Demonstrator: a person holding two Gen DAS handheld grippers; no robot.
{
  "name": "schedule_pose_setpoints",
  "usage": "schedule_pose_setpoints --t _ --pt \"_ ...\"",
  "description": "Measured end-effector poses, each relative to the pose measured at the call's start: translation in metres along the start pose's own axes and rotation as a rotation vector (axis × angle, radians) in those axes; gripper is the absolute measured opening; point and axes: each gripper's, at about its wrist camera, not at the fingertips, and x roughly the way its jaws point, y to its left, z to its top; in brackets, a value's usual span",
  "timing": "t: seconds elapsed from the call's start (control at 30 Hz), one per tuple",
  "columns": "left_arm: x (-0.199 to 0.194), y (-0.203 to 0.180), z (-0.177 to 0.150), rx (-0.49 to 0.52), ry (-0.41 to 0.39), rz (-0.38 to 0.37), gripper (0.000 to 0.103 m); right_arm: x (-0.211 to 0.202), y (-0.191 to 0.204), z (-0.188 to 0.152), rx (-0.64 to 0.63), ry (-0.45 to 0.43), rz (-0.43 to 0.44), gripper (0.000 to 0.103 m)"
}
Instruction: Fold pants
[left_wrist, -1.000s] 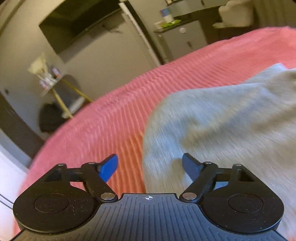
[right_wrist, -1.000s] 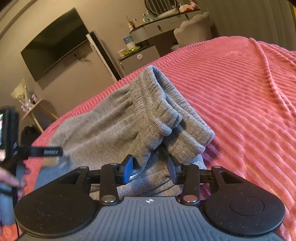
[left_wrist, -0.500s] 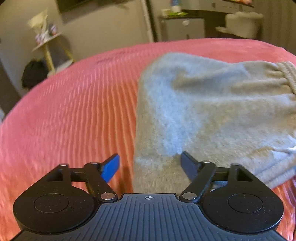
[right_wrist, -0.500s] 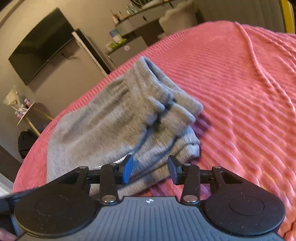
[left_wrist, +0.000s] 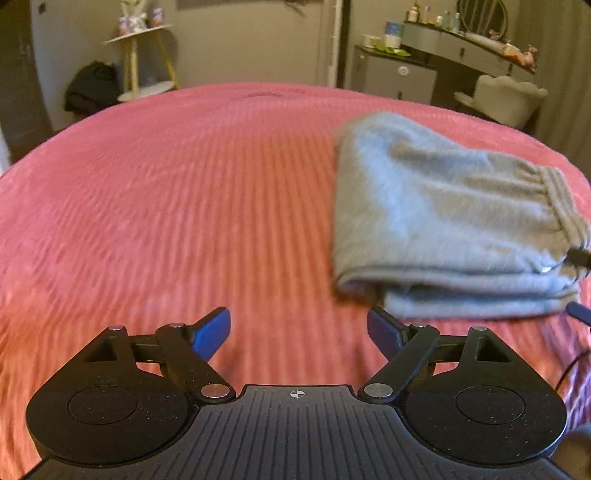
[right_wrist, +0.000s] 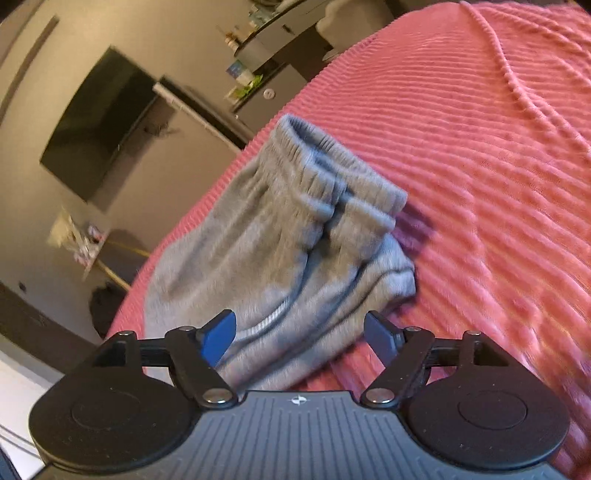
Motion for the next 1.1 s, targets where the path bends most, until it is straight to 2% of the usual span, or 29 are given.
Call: schedule_pose_setpoints --t 0.13,0.2,0.27,0.37,0.43,0.5,0.57,0.6,0.67,0.73,0.8,0.83,0.87,0.93,1.03,1.1 --pt "0.006 0.012 -0.006 -0.094 0.026 0.002 0.087 0.013 -0.027 0.002 0.236 0.057 0.005 0.079" --pt "0.007 0.015 -0.009 -0.113 0.027 -0.009 0.087 0.018 -0.036 -0.001 0.291 0.079 0.031 0.083" --pt "0.009 0.013 -0.011 -0.110 0.020 0.005 0.087 0.019 -0.039 0.004 0.299 0.050 0.052 0.092" --pt "0.014 0.010 -0.014 -0.089 0.029 0.027 0.087 0.021 -0.046 0.015 0.331 -0.027 0.093 0.095" --pt "0.016 0.010 -0.016 -0.086 0.037 0.029 0.087 0.027 -0.051 0.020 0.395 -0.021 0.134 0.094" --pt "0.019 0.010 -0.017 -0.088 0.047 0.025 0.087 0.030 -0.052 0.019 0.422 -0.037 0.149 0.085" --pt "0.024 0.010 -0.018 -0.087 0.061 0.028 0.087 0.037 -0.053 0.018 0.413 -0.026 0.127 0.069" --pt "0.026 0.010 -0.018 -0.087 0.067 0.028 0.087 0.041 -0.053 0.017 0.402 -0.027 0.115 0.067" --pt "0.029 0.009 -0.019 -0.087 0.078 0.027 0.087 0.045 -0.057 0.015 0.417 -0.025 0.128 0.067" --pt "0.031 0.008 -0.020 -0.084 0.084 0.029 0.087 0.046 -0.061 0.017 0.444 -0.017 0.154 0.074" --pt "0.032 0.007 -0.021 -0.077 0.076 0.032 0.087 0.046 -0.058 0.020 0.437 -0.011 0.151 0.070" --pt "0.031 0.007 -0.021 -0.075 0.074 0.033 0.087 0.044 -0.051 0.021 0.381 -0.021 0.122 0.045" --pt "0.030 0.006 -0.021 -0.075 0.071 0.033 0.087 0.043 -0.040 0.024 0.291 -0.037 0.082 0.036" --pt "0.028 0.007 -0.021 -0.076 0.060 0.030 0.087 0.035 -0.018 0.026 0.144 -0.083 0.050 0.032" --pt "0.025 0.007 -0.021 -0.079 0.046 0.039 0.087 0.023 -0.005 0.030 0.085 -0.144 0.098 0.031" --pt "0.027 0.010 -0.021 -0.091 0.053 0.046 0.087 0.027 -0.009 0.032 0.067 -0.148 0.049 0.033"
